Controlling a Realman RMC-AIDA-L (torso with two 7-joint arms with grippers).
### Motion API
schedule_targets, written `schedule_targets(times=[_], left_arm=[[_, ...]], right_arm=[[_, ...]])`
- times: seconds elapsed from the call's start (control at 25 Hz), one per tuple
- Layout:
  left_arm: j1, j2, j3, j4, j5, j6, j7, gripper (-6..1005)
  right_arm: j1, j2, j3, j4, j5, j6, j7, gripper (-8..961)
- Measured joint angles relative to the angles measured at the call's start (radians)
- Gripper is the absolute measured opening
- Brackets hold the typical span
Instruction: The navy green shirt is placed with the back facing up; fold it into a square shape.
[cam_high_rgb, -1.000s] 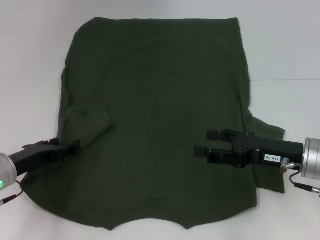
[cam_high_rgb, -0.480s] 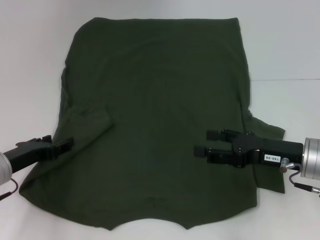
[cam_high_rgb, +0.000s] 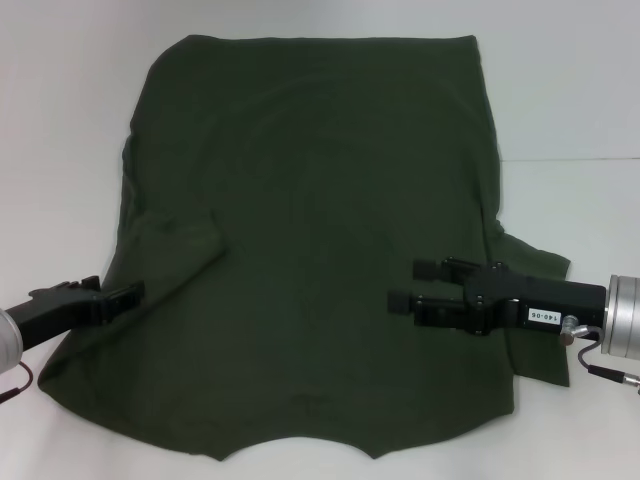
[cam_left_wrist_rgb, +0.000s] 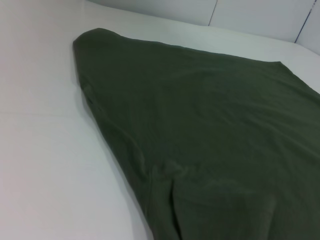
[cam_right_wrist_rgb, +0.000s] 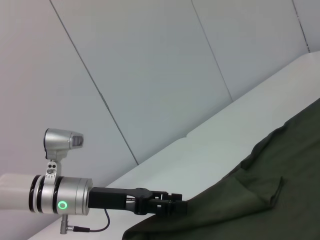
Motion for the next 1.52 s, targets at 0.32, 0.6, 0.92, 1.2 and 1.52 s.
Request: schedule_targets(times=[0.32, 0.6, 0.92, 1.2, 1.52], left_arm=[[0.002, 0.001, 0.000, 0.004, 0.002, 0.048, -0.001, 724], [0.000, 0.002, 0.001, 0.005, 0.029, 0.065, -0.004, 724], [0.002, 0.000, 0.000, 0.028, 0.028, 0.083, -0.005, 725], [-0.001, 0.002, 0.000, 0.036, 0.029, 0.086, -0.005, 725], [-0.001, 0.002, 0.000, 0.034, 0.029, 0.067, 0.002, 724]], right_arm=[[0.000, 0.000, -0.003, 0.000, 0.000, 0.002, 0.000, 896], [0.000, 0.000, -0.006, 0.000, 0.000, 0.009, 0.000, 896], [0.000, 0.000, -0.006, 0.000, 0.000, 0.010, 0.000, 896], [0.001, 0.000, -0.004, 0.000, 0.000, 0.011, 0.000, 896], [0.002, 0.000, -0.005, 0.000, 0.000, 0.021, 0.000, 896]])
